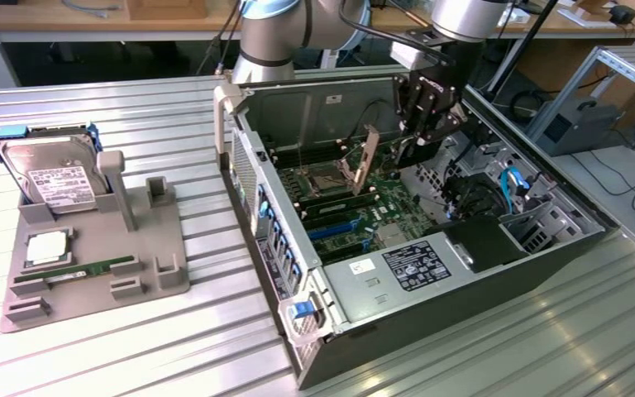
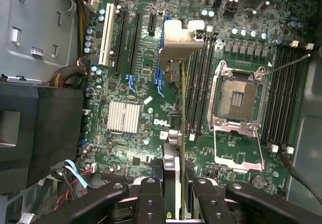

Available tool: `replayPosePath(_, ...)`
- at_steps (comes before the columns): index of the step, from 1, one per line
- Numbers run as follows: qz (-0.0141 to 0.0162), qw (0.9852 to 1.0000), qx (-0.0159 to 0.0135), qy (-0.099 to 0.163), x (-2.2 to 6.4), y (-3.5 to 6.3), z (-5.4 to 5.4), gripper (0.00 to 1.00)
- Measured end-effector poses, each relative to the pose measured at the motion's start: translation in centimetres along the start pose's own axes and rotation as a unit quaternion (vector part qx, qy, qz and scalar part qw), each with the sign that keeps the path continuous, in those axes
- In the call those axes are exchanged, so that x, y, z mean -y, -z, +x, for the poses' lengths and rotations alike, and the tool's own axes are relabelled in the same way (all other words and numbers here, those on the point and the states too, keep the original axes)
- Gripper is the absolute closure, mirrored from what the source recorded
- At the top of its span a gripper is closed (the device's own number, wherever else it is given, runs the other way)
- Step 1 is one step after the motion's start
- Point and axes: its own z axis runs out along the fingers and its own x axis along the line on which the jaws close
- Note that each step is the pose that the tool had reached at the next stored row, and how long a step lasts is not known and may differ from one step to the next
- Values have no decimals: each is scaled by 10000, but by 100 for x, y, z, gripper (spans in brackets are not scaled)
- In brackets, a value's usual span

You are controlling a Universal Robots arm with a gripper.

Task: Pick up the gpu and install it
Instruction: 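Insert the gpu into the slot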

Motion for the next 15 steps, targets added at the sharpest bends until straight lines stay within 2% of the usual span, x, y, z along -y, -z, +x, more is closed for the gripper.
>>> replayPosePath(4,0,10000,0,0,0,0,0,73)
replayPosePath(5,1,10000,8,0,0,0,0,73)
replayPosePath(6,11,10000,71,1,0,-1,2,73)
replayPosePath(7,40,9997,258,5,-1,-1,7,73)
replayPosePath(9,75,9988,479,9,-2,-1,12,73)
replayPosePath(10,90,9983,572,10,-3,-1,15,73)
replayPosePath(15,89,9983,575,-104,-7,-3,14,73)
